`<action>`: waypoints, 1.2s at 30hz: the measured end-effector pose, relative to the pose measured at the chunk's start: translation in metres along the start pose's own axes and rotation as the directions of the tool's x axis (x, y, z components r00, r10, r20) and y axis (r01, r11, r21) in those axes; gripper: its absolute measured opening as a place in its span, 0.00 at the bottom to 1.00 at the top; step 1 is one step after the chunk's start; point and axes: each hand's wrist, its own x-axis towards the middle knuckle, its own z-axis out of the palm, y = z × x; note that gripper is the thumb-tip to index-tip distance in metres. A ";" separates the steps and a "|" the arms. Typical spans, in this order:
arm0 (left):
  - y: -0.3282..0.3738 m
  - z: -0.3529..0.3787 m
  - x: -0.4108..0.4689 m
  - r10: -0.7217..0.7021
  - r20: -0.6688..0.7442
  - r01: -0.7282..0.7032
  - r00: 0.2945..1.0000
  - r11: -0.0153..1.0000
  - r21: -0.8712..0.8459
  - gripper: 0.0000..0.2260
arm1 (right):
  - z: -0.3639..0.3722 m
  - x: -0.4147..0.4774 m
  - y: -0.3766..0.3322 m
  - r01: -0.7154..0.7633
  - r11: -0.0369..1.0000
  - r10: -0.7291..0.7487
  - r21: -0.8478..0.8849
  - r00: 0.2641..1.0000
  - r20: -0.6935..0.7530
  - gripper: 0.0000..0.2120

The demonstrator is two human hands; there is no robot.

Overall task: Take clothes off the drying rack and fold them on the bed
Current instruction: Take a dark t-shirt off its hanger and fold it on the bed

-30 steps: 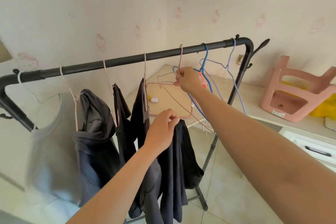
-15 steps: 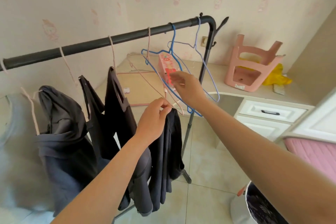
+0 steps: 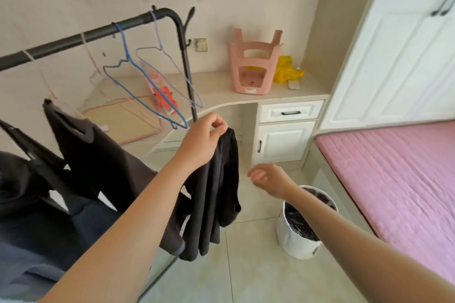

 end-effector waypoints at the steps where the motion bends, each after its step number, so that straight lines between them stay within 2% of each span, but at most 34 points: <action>1: 0.010 0.006 -0.001 0.009 -0.002 -0.009 1.000 1.000 -0.008 0.04 | 0.000 -0.012 0.015 -0.038 0.999 0.038 -0.014 0.998 0.048 0.10; 5: 0.061 0.041 -0.006 0.051 0.038 -0.050 0.998 0.998 -0.033 0.03 | -0.005 -0.074 0.074 -0.174 0.984 0.178 -0.045 0.977 0.113 0.19; 9: 0.116 0.090 -0.014 0.122 0.099 -0.115 0.988 0.991 -0.074 0.03 | -0.007 -0.146 0.127 -0.231 0.973 0.232 -0.024 0.972 0.031 0.32; 11: 0.140 0.112 -0.018 0.151 0.131 -0.138 0.980 0.985 -0.104 0.03 | -0.009 -0.175 0.147 -0.252 0.967 0.255 0.043 0.963 -0.089 0.30; 15: 0.179 0.156 -0.021 0.219 0.189 -0.194 0.957 0.971 -0.141 0.04 | -0.030 -0.219 0.179 -0.280 0.941 0.329 0.191 0.890 -0.316 0.10; 17: 0.199 0.181 -0.021 0.247 0.229 -0.213 0.942 0.963 -0.165 0.05 | -0.048 -0.243 0.198 -0.306 0.916 0.390 0.258 0.830 -0.400 0.03; 20: 0.220 0.210 -0.017 0.269 0.291 -0.214 0.918 0.955 -0.205 0.05 | -0.078 -0.278 0.218 -0.346 0.854 0.512 0.389 0.694 -0.506 0.11; 25: 0.230 0.265 0.000 0.288 0.453 -0.199 0.844 0.952 -0.234 0.04 | -0.134 -0.336 0.251 -0.333 0.783 0.622 0.526 0.434 -0.652 0.08; 29: 0.237 0.317 0.006 0.321 0.616 -0.191 0.719 0.944 -0.269 0.06 | -0.167 -0.381 0.268 -0.320 0.737 0.666 0.595 0.196 -0.719 0.07; 32: 0.239 0.349 0.008 0.308 0.745 -0.178 0.592 0.951 -0.252 0.03 | -0.178 -0.405 0.269 -0.316 0.707 0.683 0.633 0.075 -0.726 0.06; 36: 0.249 0.392 0.010 0.298 0.903 -0.242 0.309 0.943 -0.228 0.13 | -0.182 -0.429 0.268 -0.337 0.646 0.707 0.685 -0.075 -0.703 0.05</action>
